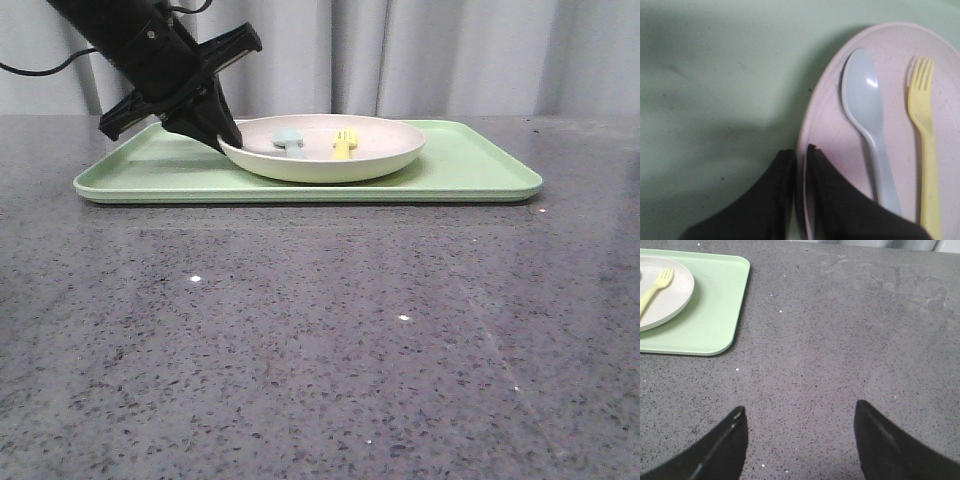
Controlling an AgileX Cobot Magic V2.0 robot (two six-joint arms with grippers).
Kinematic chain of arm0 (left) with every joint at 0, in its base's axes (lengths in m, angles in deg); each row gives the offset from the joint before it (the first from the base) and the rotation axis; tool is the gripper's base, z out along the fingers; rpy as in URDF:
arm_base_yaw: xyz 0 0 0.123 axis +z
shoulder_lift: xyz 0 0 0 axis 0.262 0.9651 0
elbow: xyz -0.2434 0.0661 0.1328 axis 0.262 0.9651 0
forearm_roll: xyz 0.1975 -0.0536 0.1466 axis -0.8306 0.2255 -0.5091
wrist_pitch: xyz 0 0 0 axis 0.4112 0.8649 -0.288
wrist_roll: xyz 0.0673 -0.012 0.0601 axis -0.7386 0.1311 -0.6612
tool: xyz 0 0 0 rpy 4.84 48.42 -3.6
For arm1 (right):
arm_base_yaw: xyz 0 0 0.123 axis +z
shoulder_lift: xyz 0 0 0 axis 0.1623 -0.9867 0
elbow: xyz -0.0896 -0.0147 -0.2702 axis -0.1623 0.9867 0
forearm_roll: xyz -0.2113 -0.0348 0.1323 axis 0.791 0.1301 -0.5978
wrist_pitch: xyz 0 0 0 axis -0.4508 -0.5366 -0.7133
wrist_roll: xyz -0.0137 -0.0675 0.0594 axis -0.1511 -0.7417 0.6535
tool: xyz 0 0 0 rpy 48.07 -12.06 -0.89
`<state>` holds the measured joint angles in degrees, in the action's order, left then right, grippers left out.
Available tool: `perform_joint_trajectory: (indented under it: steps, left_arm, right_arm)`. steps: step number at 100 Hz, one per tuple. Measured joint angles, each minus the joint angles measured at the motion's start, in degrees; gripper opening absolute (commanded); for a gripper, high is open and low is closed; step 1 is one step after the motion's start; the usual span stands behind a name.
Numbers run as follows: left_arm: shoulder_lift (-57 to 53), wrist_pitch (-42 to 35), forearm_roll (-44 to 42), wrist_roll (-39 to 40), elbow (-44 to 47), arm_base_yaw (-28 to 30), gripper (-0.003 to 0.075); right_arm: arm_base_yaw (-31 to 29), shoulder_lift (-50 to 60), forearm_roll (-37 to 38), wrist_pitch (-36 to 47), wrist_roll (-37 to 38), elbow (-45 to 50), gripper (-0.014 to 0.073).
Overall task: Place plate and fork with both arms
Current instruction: 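Lower the plate onto the tray and open the left gripper, then raise the left gripper away from the plate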
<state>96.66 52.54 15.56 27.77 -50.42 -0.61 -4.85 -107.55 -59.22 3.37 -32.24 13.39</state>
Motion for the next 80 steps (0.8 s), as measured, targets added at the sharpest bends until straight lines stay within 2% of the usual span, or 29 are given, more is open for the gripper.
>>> perform_joint_trajectory:
  steps: [12, 23, 55, 80]
  left_arm:
    - [0.0, 0.0, 0.0, 0.0, 0.0, 0.0, 0.0319]
    - [0.0, 0.0, 0.1, 0.0, 0.0, 0.0, 0.0377]
    - [-3.8, 0.9, -0.4, 0.0, 0.0, 0.7, 0.0379]
    - [-10.6, 5.2, -8.5, 0.0, 0.0, 3.5, 0.0379]
  right_arm:
    - [0.0, 0.0, 0.0, 0.0, 0.0, 0.0, 0.047]
    - [0.0, 0.0, 0.0, 0.0, 0.0, 0.0, 0.047]
    - [0.0, 0.0, -0.1, 0.0, 0.0, 0.0, 0.047]
    - [0.0, 0.0, -0.1, 0.0, 0.0, 0.0, 0.047]
